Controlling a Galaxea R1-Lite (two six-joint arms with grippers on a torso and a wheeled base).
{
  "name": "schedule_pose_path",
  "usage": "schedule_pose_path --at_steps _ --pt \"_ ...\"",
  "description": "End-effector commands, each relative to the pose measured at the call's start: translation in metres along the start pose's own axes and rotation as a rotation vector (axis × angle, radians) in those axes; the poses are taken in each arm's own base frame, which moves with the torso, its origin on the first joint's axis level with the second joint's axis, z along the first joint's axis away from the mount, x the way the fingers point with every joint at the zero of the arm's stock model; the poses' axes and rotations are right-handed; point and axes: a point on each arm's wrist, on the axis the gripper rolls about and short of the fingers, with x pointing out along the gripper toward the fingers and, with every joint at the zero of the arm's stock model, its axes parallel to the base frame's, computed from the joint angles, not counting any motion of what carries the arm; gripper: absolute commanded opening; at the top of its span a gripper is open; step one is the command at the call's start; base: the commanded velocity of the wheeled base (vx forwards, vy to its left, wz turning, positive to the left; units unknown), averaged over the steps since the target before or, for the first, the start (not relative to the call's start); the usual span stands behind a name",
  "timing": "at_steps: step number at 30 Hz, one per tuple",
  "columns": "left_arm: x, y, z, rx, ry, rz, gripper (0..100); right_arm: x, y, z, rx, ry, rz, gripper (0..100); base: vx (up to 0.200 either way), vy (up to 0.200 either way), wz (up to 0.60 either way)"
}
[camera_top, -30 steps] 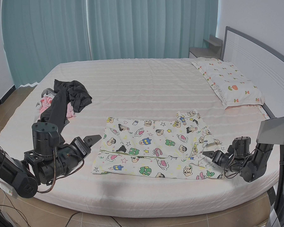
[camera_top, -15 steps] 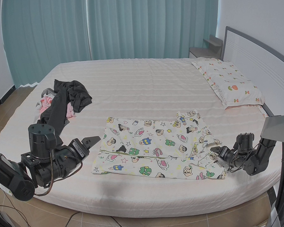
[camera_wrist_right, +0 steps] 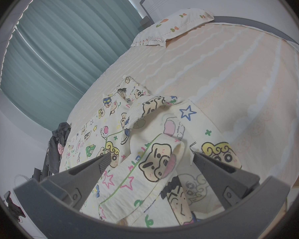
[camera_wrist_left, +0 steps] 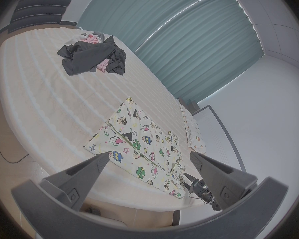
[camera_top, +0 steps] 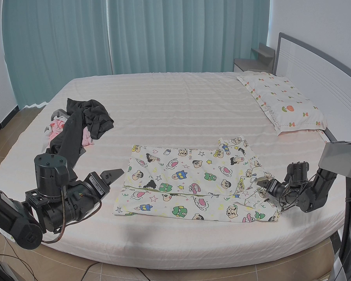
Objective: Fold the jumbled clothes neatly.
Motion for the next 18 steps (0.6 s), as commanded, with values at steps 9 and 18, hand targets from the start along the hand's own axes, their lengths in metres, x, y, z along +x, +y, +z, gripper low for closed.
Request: schedule_pose_path --at_steps 9,18 --pt "-0.0014 -0.0009 0.0013 -0.001 -0.007 -0.006 100 0.0133 0.0032 -0.0021 -0.027 0.011 -0.016 100 0.000 0.000 0.00" --pt "-0.0015 -0.0010 0.0009 -0.001 -0.004 -0.005 100 0.0133 0.0018 -0.0026 -0.039 -0.007 -0.046 0 0.000 0.000 0.00"
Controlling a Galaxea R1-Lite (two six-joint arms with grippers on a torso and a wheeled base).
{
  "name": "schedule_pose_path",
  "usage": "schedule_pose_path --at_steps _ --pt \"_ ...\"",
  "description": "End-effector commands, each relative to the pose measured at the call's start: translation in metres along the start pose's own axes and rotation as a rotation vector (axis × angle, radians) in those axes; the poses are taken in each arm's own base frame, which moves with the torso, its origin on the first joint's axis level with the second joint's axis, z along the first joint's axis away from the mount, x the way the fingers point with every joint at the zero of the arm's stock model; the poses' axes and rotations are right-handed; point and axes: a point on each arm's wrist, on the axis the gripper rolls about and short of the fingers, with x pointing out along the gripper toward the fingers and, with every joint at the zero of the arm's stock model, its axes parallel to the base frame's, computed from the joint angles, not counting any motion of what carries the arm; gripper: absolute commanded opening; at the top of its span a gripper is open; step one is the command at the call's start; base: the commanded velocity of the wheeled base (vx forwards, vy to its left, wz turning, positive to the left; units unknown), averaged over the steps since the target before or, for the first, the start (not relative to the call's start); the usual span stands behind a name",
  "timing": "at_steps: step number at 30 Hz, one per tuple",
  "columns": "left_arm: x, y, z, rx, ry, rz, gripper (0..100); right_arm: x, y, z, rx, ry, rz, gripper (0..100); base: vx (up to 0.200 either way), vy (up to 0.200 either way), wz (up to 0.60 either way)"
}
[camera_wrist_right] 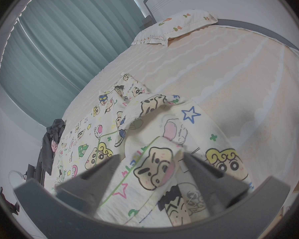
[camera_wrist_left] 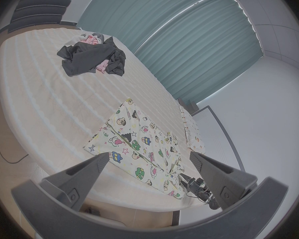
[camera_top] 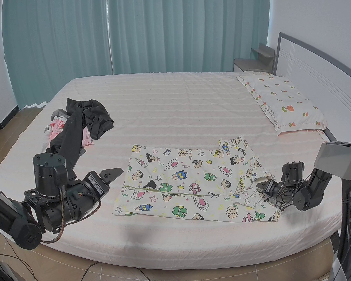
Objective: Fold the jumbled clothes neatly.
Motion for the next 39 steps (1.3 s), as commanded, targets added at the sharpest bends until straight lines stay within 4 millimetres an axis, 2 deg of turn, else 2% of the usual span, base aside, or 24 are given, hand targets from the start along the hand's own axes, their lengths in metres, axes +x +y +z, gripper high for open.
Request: schedule_pose_path --at_steps 1,10,18,23,24,25,26,28,32,35,39 --pt "0.000 0.000 0.000 -0.001 0.000 0.002 100 0.000 -0.001 -0.001 0.000 -0.001 -0.010 0 0.000 0.000 0.00" --pt "-0.001 -0.001 0.000 0.000 -0.002 -0.004 100 -0.010 0.000 0.002 0.002 -0.018 -0.019 0 0.000 0.000 0.00" --pt "-0.001 0.000 0.001 -0.001 -0.002 -0.004 100 -0.049 0.014 0.012 -0.007 -0.046 0.019 0 0.000 0.000 0.00" --pt "-0.001 0.000 0.001 -0.001 -0.003 -0.003 100 -0.076 0.029 0.012 -0.029 -0.055 0.061 0 0.000 0.000 0.00" --pt "-0.001 0.000 0.001 -0.001 -0.003 -0.003 100 -0.076 0.029 0.012 -0.029 -0.055 0.061 0 0.000 0.000 0.00" --pt "-0.001 0.000 0.000 -0.001 -0.001 -0.003 100 -0.088 0.035 0.009 -0.042 -0.050 0.076 0 0.000 0.000 0.00" --pt "-0.001 0.000 0.000 -0.001 -0.001 -0.003 100 -0.088 0.035 0.009 -0.042 -0.050 0.076 0 0.000 0.000 0.00" --pt "-0.001 0.000 0.000 0.000 0.000 -0.001 100 -0.103 0.039 0.002 -0.056 -0.032 0.087 0 0.000 0.000 0.00" --pt "-0.001 0.000 0.000 -0.001 -0.001 -0.003 100 -0.114 0.042 -0.002 -0.066 -0.019 0.095 0 0.000 0.000 0.00" --pt "-0.001 0.000 0.000 -0.001 -0.002 -0.002 100 -0.131 0.046 -0.005 -0.078 -0.006 0.103 0 0.000 0.000 0.00" --pt "-0.001 0.000 0.000 -0.001 -0.001 -0.003 100 -0.140 0.055 0.004 -0.084 -0.015 0.114 0 0.000 0.000 0.00"
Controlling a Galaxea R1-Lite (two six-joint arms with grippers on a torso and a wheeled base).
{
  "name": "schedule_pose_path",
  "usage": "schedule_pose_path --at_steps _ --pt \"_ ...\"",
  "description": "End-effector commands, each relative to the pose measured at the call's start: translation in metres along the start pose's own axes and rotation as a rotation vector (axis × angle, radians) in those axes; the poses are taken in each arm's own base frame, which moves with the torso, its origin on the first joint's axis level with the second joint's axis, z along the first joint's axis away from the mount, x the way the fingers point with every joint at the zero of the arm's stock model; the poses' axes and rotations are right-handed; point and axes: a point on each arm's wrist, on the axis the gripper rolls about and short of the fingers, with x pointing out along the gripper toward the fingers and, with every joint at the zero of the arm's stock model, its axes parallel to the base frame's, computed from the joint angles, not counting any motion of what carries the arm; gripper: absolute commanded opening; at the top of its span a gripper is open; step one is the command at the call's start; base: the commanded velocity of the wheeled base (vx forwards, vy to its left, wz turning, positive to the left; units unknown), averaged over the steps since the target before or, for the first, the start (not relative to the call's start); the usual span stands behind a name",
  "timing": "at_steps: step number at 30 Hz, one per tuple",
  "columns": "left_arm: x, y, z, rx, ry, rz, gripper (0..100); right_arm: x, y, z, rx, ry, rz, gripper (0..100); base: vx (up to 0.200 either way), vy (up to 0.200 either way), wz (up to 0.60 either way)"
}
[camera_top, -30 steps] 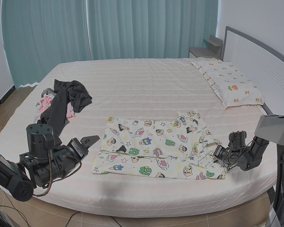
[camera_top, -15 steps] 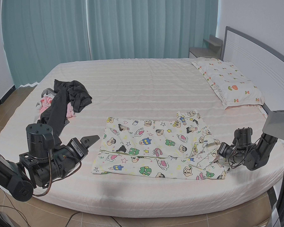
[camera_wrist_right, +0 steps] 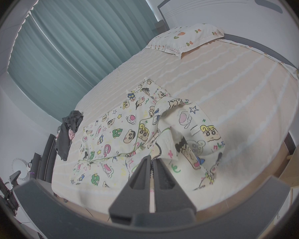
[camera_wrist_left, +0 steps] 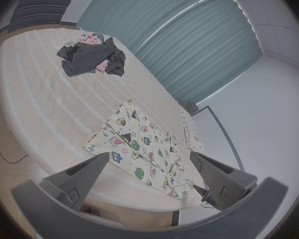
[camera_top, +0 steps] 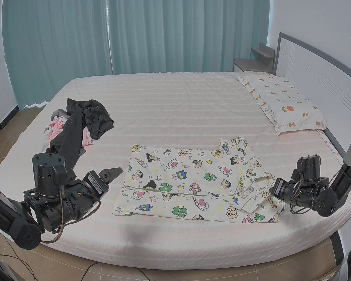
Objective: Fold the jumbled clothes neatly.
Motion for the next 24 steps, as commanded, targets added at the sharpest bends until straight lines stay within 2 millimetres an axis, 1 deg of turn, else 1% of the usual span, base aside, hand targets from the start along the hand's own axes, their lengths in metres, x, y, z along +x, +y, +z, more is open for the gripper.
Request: schedule_pose_path --at_steps 1,5,10,13,15,18,20,24 --pt "0.001 0.000 0.000 0.000 0.000 0.000 100 -0.017 0.018 0.017 -0.018 -0.045 0.045 0 0.000 0.000 0.00" --pt "0.000 0.000 0.000 0.000 0.001 0.001 100 -0.015 0.030 0.024 -0.029 -0.003 0.031 0 0.000 0.000 0.00" --pt "0.001 0.000 0.000 0.000 0.001 0.001 100 -0.015 0.040 0.022 -0.043 0.036 0.025 0 0.000 0.000 0.00" --pt "0.001 0.000 0.000 -0.001 -0.001 0.002 100 -0.025 0.046 0.020 -0.058 0.057 0.019 0 0.000 0.000 0.00" --pt "0.001 0.001 0.000 -0.001 0.000 0.004 100 -0.028 0.048 0.019 -0.062 0.082 0.002 0 0.000 0.000 0.00" --pt "0.001 0.001 0.000 -0.001 0.002 0.004 100 -0.027 0.048 0.015 -0.065 0.111 -0.012 0 0.000 0.000 0.00" --pt "0.001 0.001 0.000 -0.001 0.002 0.003 100 -0.024 0.043 0.007 -0.050 0.146 -0.036 0 0.000 0.000 0.00" --pt "0.001 0.001 0.000 -0.001 0.002 0.004 100 -0.027 0.041 -0.007 -0.029 0.185 -0.051 0 0.000 0.000 0.00"
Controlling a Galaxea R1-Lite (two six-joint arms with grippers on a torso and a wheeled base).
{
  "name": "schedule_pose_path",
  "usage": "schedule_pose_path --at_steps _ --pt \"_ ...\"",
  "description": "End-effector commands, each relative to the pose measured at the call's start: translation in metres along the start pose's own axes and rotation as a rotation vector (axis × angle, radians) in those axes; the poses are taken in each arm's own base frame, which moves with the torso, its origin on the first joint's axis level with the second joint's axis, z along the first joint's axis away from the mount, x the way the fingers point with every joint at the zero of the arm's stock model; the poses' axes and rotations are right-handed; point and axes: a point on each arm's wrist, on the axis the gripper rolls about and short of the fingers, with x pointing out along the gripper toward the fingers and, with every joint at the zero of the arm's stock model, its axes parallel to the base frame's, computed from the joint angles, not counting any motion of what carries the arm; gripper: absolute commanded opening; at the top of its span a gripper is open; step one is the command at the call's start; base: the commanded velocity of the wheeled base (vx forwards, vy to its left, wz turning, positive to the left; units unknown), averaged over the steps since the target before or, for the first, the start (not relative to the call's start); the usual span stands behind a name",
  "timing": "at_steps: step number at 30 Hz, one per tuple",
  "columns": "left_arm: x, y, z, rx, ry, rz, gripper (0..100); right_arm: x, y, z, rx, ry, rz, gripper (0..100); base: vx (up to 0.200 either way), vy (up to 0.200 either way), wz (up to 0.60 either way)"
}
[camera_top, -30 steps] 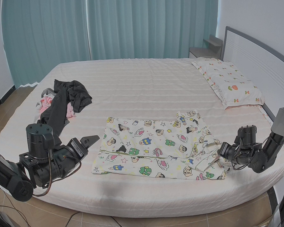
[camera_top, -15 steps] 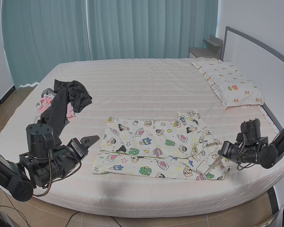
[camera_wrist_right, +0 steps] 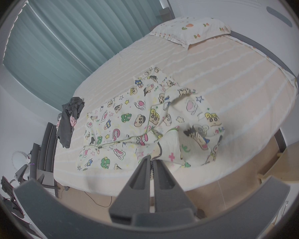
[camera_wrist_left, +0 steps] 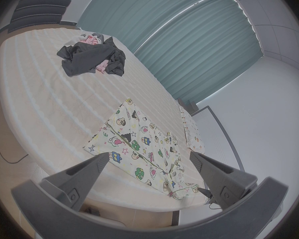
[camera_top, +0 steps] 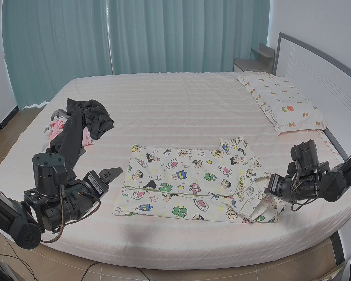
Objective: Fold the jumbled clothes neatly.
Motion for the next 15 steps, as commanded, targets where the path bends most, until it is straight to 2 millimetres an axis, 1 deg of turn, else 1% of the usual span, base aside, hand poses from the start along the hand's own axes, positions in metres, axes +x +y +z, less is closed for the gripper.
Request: schedule_pose_path --at_steps 1,6,11,12,15 --pt "0.001 0.000 0.000 0.000 0.001 0.003 100 0.000 -0.002 -0.011 -0.002 0.034 -0.012 0 0.000 0.000 0.00" --pt "0.001 0.001 -0.001 0.000 0.002 0.004 100 0.005 -0.007 -0.018 -0.002 0.056 -0.046 0 0.000 0.000 0.00" --pt "0.001 0.000 -0.001 0.001 0.003 0.003 100 0.004 -0.011 -0.023 -0.002 0.072 -0.058 0 0.000 0.000 0.00" --pt "0.001 0.001 -0.001 0.000 0.002 0.004 100 0.004 -0.012 -0.024 -0.002 0.075 -0.061 100 0.000 0.000 0.00" --pt "0.001 0.000 -0.001 0.001 0.003 0.002 100 0.003 -0.015 -0.028 -0.004 0.089 -0.071 100 0.000 0.000 0.00"
